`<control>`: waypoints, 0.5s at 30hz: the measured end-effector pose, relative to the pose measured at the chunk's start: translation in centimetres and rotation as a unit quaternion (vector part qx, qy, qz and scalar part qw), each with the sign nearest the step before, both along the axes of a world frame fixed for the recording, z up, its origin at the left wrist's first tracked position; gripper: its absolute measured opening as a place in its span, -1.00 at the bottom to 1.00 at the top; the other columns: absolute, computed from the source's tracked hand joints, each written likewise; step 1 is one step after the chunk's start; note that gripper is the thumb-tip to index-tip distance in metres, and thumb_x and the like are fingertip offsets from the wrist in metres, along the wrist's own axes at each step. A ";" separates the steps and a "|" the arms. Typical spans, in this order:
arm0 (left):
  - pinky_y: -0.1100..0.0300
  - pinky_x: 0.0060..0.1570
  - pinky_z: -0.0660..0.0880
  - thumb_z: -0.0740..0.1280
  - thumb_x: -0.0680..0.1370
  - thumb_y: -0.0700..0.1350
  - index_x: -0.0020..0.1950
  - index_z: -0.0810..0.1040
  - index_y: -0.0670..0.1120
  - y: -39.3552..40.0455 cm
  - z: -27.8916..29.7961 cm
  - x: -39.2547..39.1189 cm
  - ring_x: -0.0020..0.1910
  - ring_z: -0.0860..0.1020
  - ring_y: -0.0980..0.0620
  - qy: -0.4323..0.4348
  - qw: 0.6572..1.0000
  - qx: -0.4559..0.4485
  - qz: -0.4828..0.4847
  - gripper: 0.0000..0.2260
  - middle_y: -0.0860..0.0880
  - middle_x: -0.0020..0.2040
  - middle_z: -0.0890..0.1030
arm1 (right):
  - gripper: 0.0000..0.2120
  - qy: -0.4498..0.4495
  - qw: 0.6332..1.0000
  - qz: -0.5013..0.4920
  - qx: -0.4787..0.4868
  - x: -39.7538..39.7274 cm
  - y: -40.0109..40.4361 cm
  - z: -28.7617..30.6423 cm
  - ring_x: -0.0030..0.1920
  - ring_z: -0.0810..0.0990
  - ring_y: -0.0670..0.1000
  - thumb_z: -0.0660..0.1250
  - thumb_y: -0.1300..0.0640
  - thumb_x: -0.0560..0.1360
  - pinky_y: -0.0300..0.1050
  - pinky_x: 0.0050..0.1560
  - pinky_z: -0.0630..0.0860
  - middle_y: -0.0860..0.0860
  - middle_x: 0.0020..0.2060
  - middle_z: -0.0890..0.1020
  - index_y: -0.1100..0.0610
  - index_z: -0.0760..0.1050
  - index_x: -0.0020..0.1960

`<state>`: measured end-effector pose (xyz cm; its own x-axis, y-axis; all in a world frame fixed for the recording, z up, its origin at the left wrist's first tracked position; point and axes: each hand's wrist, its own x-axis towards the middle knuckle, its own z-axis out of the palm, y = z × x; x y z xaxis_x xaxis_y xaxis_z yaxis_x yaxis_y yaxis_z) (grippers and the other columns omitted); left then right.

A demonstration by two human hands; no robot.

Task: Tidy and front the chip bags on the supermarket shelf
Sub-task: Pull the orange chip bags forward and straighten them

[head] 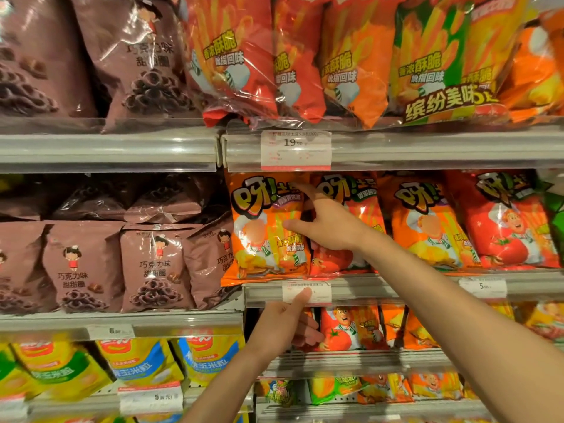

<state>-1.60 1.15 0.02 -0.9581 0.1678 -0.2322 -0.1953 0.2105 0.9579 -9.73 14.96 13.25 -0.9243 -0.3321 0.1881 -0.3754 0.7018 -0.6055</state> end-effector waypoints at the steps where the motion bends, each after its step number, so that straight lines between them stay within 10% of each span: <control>1: 0.15 -0.11 0.61 0.19 0.63 0.29 -0.10 0.74 -0.30 0.0 0.0 0.0 -0.26 0.70 -0.01 0.001 1.000 0.000 -0.002 -0.33 -0.18 -0.22 0.76 | -0.25 0.004 1.000 -0.001 -0.015 0.1 -0.1 -0.1 -0.58 0.58 -0.09 0.38 -0.09 0.58 -0.14 -0.49 0.56 0.06 -0.42 0.62 -0.07 0.04 0.61; 15: 0.23 -0.20 0.60 0.16 0.64 0.30 -0.11 0.74 -0.29 -0.1 -0.2 -0.2 -0.27 0.70 0.00 0.013 1.000 -0.015 -0.014 -0.31 -0.18 -0.21 0.77 | -0.31 0.038 0.999 -0.037 0.001 0.1 -1.0 -1.0 -0.46 0.67 -0.05 0.32 -0.11 0.60 0.07 -0.24 0.69 0.06 -0.43 0.68 0.15 0.11 0.57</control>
<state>-1.84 1.06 -0.13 -0.9587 0.1881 -0.2132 -0.1646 0.2444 0.9556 -9.65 13.99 12.24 -0.9294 -0.2646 0.2574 -0.3674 0.7302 -0.5760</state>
